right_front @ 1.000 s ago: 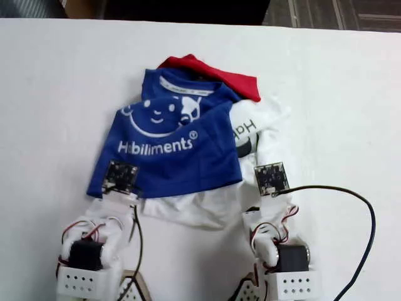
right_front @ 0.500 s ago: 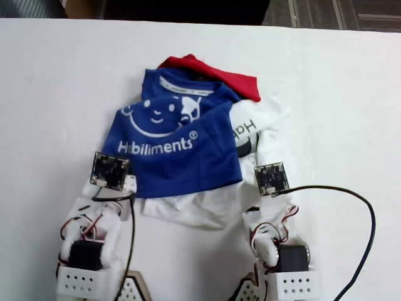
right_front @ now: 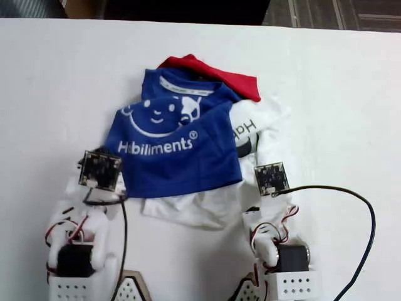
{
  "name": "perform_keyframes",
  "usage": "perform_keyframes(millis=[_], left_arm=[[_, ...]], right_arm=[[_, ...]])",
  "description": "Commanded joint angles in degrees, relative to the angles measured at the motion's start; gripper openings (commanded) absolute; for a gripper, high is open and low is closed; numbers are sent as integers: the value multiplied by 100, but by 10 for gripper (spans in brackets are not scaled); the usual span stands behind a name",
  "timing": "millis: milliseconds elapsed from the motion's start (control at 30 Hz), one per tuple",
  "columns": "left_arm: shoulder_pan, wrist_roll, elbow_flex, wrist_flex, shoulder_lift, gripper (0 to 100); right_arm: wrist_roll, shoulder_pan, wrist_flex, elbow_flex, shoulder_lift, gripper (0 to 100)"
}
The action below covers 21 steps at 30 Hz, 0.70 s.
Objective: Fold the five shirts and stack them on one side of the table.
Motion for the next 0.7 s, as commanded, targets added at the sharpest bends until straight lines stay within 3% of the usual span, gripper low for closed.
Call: perform_keyframes(millis=[0, 133, 267, 500, 667], left_arm=[[-35, -536, -804, 149, 316, 88], [-62, -870, -1912, 457, 1793, 206], [-44, -862, -3688, 1292, 4114, 209], [-35, -862, -7055, 3868, 8079, 211], [-35, -862, -8242, 4396, 9688, 215]], right_arm=[[26, -22, 13, 35, -92, 21], [26, -22, 13, 35, -92, 21], [26, -22, 13, 35, -92, 21], [26, -101, 13, 35, -92, 21], [26, -119, 13, 35, -92, 21]])
